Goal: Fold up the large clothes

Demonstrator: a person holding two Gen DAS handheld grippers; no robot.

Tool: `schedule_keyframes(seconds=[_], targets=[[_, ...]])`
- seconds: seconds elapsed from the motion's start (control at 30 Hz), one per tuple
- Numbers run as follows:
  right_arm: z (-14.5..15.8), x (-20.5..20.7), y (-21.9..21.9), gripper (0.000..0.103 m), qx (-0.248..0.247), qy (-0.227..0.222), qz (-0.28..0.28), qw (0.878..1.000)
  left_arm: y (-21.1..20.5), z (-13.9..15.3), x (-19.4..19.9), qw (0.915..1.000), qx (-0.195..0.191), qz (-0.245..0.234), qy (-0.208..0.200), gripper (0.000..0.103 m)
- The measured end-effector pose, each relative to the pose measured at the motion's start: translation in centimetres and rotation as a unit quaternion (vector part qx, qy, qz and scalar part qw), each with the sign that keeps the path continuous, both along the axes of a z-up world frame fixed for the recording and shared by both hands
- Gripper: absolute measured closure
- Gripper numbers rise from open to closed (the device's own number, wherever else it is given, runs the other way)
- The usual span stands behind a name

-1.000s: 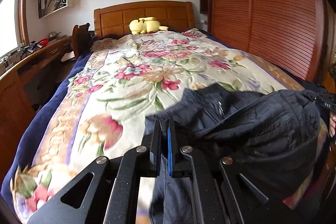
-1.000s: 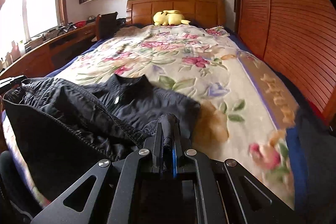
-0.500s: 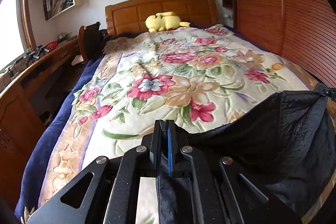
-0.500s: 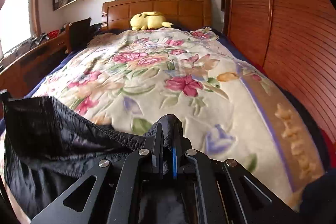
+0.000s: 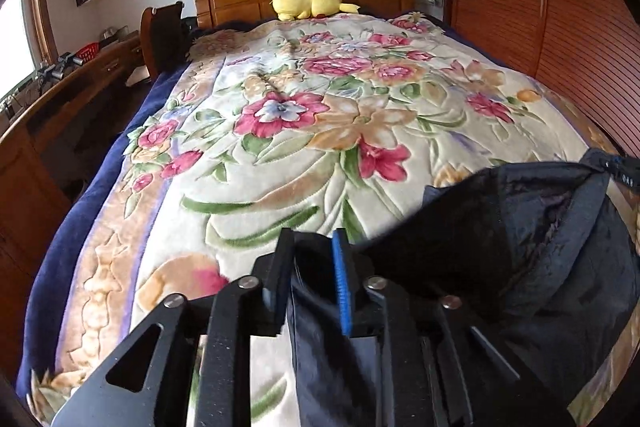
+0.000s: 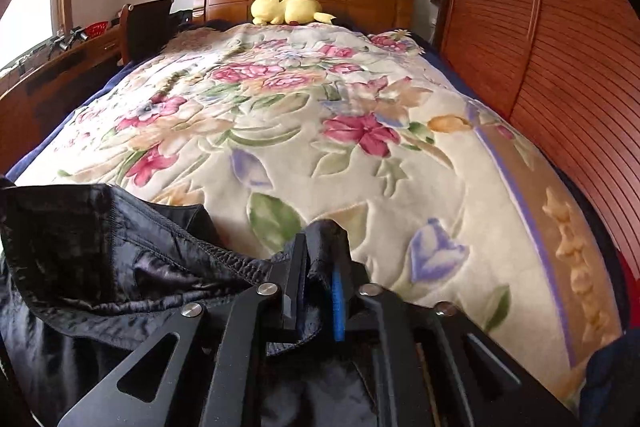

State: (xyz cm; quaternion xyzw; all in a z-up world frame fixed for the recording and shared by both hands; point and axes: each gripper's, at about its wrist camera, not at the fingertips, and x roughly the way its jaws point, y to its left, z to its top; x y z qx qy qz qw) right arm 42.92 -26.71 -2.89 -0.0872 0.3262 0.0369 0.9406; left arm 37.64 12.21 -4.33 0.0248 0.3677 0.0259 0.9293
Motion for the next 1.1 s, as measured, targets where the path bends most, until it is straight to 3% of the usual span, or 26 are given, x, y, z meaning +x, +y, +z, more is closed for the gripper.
schedule_keyframes(seconds=[0.07, 0.17, 0.3, 0.57, 0.73, 1.1], targets=[[1.0, -1.4, -0.3, 0.081, 0.000, -0.006, -0.002, 1.000, -0.3, 0.3, -0.9, 1.0000, -0.001, -0.007, 0.002, 0.073], [1.8, -3.2, -0.3, 0.080, 0.001, -0.005, 0.011, 1.000, -0.6, 0.4, -2.1, 0.9999, -0.005, -0.014, 0.006, 0.072], [2.2, -5.7, 0.1, 0.065, -0.004, -0.001, 0.029, 1.000, -1.0, 0.5, -4.5, 0.9996, -0.013, -0.025, 0.004, 0.070], [0.9, -12.2, 0.4, 0.046, -0.038, 0.026, 0.079, 0.996, -2.6, -1.0, -9.2, 0.9987, -0.016, -0.048, 0.010, 0.070], [0.7, -15.4, -1.0, 0.035, -0.031, 0.041, 0.088, 0.995, -2.9, -2.4, -11.3, 0.9979, -0.013, -0.059, 0.022, 0.070], [-2.2, -18.1, -4.9, 0.031, -0.009, 0.075, 0.045, 0.996, -1.7, -5.9, -15.3, 0.9960, -0.033, -0.066, 0.051, 0.070]])
